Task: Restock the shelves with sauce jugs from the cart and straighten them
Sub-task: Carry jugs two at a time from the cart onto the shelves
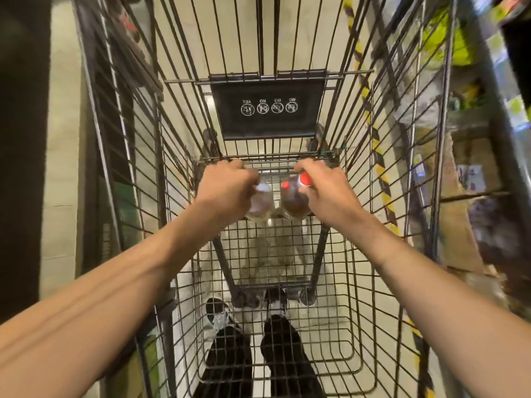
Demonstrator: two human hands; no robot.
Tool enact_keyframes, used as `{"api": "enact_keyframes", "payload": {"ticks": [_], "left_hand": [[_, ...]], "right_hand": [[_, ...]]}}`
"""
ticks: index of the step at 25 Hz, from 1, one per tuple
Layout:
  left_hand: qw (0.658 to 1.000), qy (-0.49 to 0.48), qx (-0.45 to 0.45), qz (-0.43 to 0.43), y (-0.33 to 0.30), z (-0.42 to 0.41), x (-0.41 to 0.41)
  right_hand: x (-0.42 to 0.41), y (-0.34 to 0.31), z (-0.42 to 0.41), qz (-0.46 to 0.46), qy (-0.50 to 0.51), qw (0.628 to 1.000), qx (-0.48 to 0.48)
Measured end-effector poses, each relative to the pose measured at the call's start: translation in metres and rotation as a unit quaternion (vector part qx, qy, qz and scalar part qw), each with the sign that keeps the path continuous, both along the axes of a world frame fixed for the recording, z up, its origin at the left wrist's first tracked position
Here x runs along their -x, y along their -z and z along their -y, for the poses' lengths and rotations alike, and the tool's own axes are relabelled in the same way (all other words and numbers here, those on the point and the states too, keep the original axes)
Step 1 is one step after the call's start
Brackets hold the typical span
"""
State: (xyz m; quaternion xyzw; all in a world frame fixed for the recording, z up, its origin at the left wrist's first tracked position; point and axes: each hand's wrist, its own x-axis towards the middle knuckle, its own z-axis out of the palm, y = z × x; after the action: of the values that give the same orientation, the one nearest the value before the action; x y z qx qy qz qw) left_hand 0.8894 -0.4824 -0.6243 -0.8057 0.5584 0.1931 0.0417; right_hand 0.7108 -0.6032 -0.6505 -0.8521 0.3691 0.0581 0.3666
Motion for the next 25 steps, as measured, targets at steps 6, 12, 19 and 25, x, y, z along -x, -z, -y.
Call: {"api": "enact_keyframes", "payload": {"ticks": [6,12,19,25], "left_hand": [[0.978,-0.070,0.047,-0.189,0.018,-0.001,0.007],[0.751,-0.379,0.070,-0.537,0.048,-0.023,0.005],[0.795,-0.355,0.016,-0.491,0.102,-0.030,0.011],[0.822,-0.342,0.005,-0.456,0.126,-0.023,0.009]], "right_hand": [[0.009,0.015,-0.001,0.025,0.151,0.979,-0.138],[0.005,0.036,-0.008,0.117,0.298,0.900,-0.297],[0.013,0.083,-0.020,0.045,0.277,0.919,-0.277],[0.003,0.102,-0.026,0.073,0.319,0.921,-0.212]]}}
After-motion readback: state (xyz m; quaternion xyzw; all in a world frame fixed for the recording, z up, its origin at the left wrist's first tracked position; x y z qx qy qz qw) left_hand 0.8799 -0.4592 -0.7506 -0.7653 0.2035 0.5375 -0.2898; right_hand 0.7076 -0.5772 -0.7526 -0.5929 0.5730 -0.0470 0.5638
